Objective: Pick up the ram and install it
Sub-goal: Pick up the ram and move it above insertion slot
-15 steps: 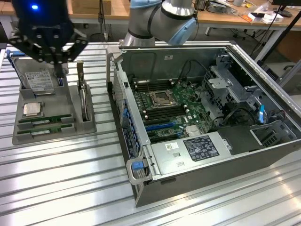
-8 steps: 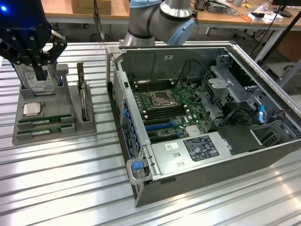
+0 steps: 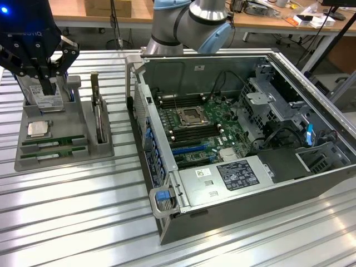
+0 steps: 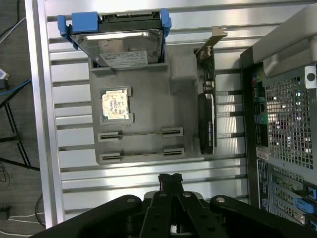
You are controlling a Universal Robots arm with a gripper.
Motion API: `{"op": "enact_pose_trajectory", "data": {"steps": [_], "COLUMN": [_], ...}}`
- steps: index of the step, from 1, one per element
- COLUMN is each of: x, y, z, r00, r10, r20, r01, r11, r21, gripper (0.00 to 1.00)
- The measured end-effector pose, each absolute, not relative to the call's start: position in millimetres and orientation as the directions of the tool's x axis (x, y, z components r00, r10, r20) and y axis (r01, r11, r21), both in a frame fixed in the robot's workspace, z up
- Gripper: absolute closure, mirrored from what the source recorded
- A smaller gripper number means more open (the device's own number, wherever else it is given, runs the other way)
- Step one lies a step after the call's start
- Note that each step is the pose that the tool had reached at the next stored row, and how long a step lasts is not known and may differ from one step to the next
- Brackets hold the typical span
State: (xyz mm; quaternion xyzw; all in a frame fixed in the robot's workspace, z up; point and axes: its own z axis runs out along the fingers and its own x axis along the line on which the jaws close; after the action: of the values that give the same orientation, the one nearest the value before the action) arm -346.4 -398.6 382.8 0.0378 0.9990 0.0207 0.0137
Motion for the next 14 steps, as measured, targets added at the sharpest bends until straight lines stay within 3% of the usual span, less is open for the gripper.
{"op": "enact_pose_trajectory", "data": {"steps": [7, 14], "x": [-346, -347], "y": [-399, -401], "z": [382, 355], "r00": [-0.997, -0.996], "r10": [0.076, 0.089], "r20": [-0.026, -0.026], "r01": [0.075, 0.088], "r11": [0.996, 0.995], "r21": [0.043, 0.040], "gripper": [0.89, 0.89]}}
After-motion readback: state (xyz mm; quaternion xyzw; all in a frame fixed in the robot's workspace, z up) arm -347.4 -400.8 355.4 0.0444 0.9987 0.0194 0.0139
